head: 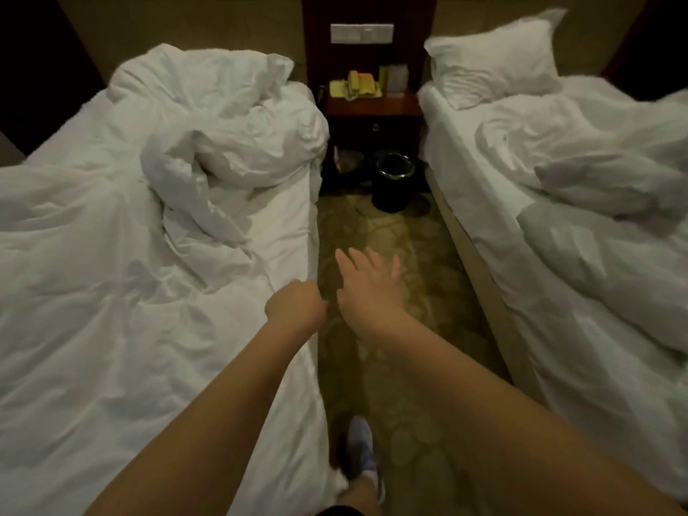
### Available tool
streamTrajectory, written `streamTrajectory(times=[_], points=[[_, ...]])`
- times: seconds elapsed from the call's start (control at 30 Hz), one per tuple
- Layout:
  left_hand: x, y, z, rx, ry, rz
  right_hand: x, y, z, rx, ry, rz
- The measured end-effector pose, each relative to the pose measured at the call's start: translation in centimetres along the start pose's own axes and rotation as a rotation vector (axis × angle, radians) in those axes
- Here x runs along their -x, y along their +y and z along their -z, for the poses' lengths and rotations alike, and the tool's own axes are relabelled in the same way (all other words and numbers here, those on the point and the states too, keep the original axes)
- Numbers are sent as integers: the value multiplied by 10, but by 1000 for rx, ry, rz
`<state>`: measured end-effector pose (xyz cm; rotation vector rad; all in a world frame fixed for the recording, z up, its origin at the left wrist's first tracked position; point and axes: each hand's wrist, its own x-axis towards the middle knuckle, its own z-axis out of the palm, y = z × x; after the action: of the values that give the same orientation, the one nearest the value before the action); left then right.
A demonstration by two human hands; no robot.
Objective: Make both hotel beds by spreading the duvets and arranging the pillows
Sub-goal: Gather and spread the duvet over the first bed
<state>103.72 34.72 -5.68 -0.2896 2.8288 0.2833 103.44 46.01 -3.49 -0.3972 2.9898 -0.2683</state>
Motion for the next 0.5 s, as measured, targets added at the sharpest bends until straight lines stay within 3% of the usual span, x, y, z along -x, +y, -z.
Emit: streamTrajectory(times=[0.5], points=[[-319,49,131,119,180,131,-368,72,56,-109,-41,57]])
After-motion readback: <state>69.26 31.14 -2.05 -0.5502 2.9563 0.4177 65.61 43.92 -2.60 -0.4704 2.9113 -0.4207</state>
